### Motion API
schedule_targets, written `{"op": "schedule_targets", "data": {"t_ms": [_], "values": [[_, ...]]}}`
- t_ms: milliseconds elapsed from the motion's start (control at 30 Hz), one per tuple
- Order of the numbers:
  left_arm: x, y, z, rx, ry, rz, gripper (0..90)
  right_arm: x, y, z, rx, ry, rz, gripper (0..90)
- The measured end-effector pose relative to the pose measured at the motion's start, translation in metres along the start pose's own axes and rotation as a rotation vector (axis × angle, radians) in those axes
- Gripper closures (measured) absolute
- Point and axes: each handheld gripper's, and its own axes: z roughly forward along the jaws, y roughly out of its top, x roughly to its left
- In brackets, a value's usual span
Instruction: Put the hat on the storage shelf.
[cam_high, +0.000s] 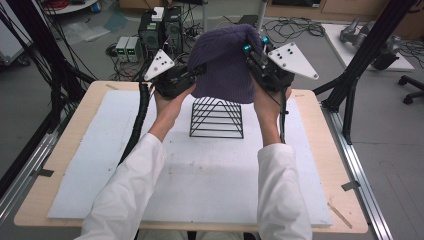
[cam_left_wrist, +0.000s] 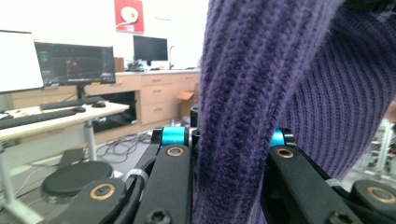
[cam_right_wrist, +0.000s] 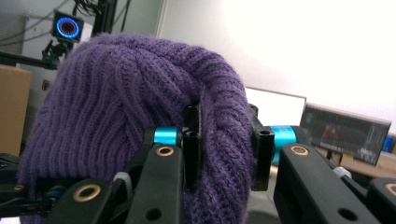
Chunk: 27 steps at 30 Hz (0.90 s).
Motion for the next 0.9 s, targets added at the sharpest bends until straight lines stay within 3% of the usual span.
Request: {"op": "schedule_targets", "data": {"t_ms": [233,333,400,733,900], "values": [[-0.004,-0.021,0.003,0.049,0.003,0.005,80.3,-0.003,-0.018,-0.002,0.056,-0.009,0.011,72.4],[-0.005,-0.032,0.000,0.057,0.013,-0.006,80.4,-0.003,-0.033,-0.007,0.056,0.014,0.106,72.0],[-0.006,-0.040,-0.002,0.067,0.019,-0.010,80.4,0.000,-0.044,-0.010,0.056,0.014,0.131,72.0],[-0.006,-0.067,-0.007,0.111,0.041,-0.016,80.3,0.005,-0.076,-0.011,0.105,0.011,0.143,72.0],[-0.003,-0.084,-0.009,0.140,0.043,-0.034,79.9,0.006,-0.091,-0.009,0.132,0.026,0.176,71.9]]}}
